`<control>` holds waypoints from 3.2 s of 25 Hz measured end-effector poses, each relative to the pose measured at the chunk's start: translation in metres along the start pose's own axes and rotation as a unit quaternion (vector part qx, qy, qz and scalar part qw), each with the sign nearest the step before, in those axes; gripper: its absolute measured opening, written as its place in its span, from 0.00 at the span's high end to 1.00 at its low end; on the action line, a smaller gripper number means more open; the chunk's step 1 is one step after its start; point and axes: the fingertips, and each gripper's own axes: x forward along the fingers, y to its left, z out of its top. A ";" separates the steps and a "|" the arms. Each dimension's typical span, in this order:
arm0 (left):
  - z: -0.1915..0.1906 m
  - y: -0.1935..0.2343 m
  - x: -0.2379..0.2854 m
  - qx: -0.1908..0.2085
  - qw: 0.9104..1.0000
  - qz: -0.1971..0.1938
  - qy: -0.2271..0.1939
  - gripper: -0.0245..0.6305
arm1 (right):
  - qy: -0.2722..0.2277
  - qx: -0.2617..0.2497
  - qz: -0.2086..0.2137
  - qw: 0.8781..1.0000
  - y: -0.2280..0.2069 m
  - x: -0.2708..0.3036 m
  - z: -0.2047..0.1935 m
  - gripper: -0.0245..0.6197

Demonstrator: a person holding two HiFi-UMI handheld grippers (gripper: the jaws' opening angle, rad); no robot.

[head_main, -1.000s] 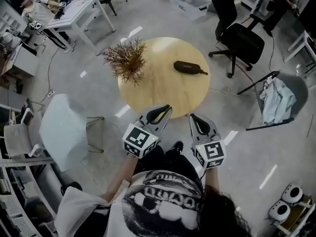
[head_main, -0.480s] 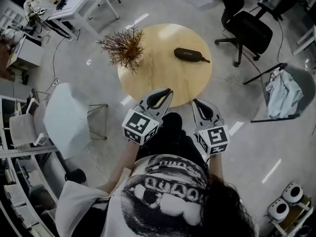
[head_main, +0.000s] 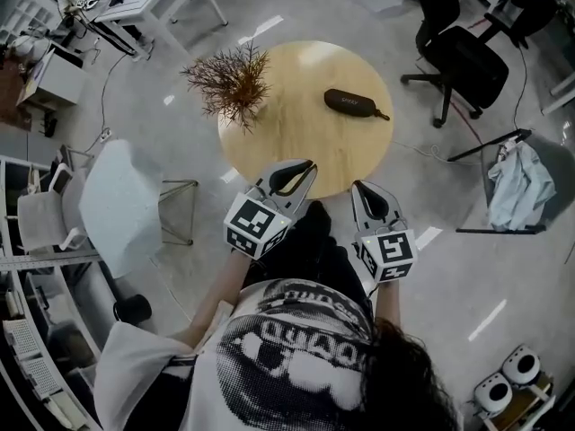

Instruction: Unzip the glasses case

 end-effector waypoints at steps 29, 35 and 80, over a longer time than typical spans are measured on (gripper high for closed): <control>-0.128 0.200 0.200 0.054 0.981 -0.091 0.160 0.80 | 0.240 -0.178 0.131 0.945 -0.150 0.248 -0.050 0.75; -0.155 0.218 0.242 0.146 0.951 -0.160 0.222 0.80 | 0.356 -0.239 0.206 0.879 -0.162 0.278 -0.078 0.70; -0.190 0.211 0.274 0.262 0.856 -0.256 0.364 0.94 | 0.320 -0.280 0.320 0.847 -0.165 0.274 -0.086 0.71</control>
